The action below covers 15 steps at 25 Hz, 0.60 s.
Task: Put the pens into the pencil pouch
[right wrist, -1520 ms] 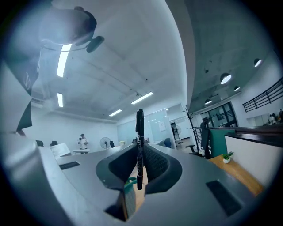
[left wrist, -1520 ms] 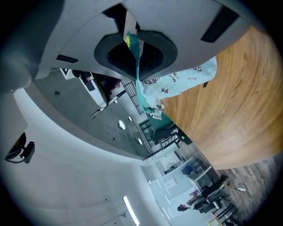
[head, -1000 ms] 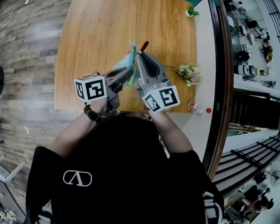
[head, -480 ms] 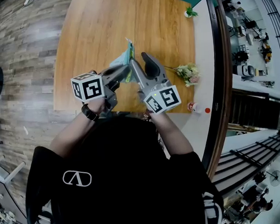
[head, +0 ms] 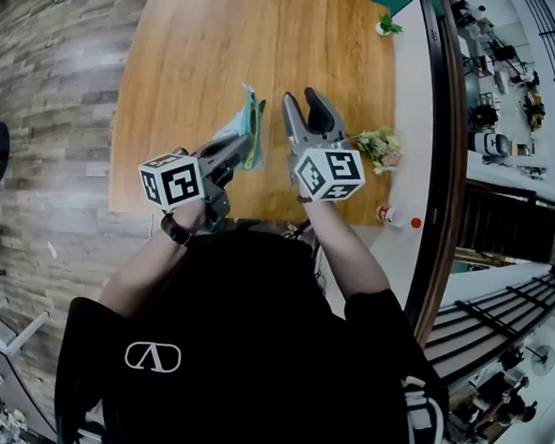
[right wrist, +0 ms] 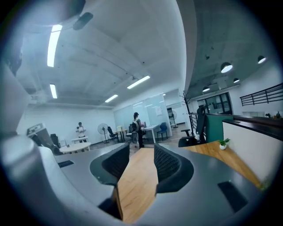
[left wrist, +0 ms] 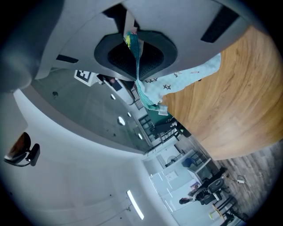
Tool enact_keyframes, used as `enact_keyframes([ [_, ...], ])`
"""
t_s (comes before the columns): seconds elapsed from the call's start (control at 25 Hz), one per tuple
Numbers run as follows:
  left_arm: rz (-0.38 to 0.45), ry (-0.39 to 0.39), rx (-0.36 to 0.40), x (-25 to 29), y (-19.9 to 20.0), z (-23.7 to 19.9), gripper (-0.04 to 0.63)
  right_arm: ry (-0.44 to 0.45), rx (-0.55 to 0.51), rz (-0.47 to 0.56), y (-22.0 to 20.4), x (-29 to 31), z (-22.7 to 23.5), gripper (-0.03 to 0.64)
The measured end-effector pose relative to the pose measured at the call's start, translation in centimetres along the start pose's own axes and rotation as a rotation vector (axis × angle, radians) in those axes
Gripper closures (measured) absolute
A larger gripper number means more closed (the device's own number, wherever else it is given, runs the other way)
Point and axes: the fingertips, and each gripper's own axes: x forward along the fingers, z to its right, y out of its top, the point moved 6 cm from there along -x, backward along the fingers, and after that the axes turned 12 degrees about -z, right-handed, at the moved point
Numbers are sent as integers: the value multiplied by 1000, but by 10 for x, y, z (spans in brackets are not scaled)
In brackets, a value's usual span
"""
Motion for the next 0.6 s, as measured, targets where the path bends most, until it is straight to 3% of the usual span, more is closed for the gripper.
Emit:
enact_keyframes([
  [0.16, -1, 18, -12, -7, -6, -6, 580, -33, 22, -187, -42, 56, 21, 457],
  [0.36, 9, 33, -34, -14, -13, -15, 580, -80, 43, -427, -123, 117, 30, 456],
  [0.6, 19, 56, -57, -29, -17, -29, 580, -156, 185, -698, -200, 159, 35, 457],
])
